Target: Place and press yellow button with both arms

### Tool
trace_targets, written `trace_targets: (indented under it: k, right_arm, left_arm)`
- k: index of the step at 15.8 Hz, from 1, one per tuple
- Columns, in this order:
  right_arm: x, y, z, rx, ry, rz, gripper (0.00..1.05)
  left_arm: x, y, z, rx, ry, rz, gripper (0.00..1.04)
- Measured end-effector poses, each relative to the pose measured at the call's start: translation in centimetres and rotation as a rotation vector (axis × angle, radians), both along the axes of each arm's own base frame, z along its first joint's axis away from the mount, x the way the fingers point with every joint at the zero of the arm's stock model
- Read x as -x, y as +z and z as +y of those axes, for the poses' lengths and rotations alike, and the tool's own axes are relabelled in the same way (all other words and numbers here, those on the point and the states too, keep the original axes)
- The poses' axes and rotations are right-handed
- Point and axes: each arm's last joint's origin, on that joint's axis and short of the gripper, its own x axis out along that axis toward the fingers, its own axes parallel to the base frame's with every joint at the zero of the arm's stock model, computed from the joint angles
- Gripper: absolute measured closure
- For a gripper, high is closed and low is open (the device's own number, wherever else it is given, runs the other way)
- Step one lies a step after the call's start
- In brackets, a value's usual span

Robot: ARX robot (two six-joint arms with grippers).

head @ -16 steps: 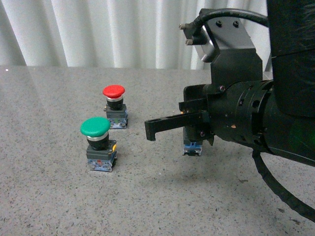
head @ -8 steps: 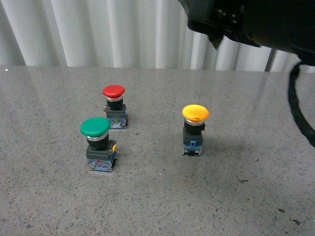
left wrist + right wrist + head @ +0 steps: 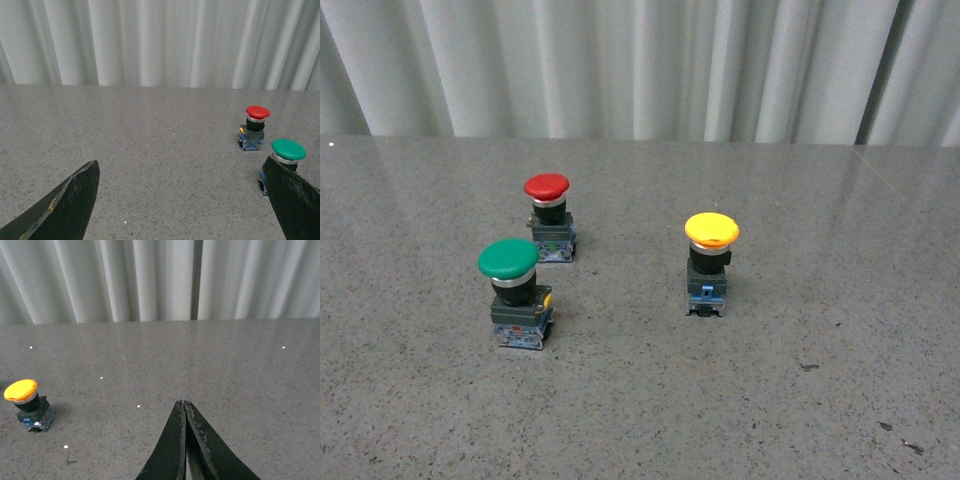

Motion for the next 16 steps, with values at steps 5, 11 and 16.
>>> trace_targets:
  k: [5, 11, 16]
  right_arm:
    - [1.9, -1.3, -2.6, 0.008, 0.012, -0.084, 1.03]
    - [2.7, -2.7, -2.6, 0.012, 0.016, -0.089, 1.03]
    - [4.0, -3.9, -2.6, 0.013, 0.016, -0.096, 1.03]
  left_arm:
    - [0.0, 0.0, 0.0, 0.000, 0.000, -0.001, 0.07]
    - [0.0, 0.0, 0.0, 0.000, 0.000, 0.000, 0.07]
    - [0.0, 0.0, 0.0, 0.000, 0.000, 0.001, 0.07]
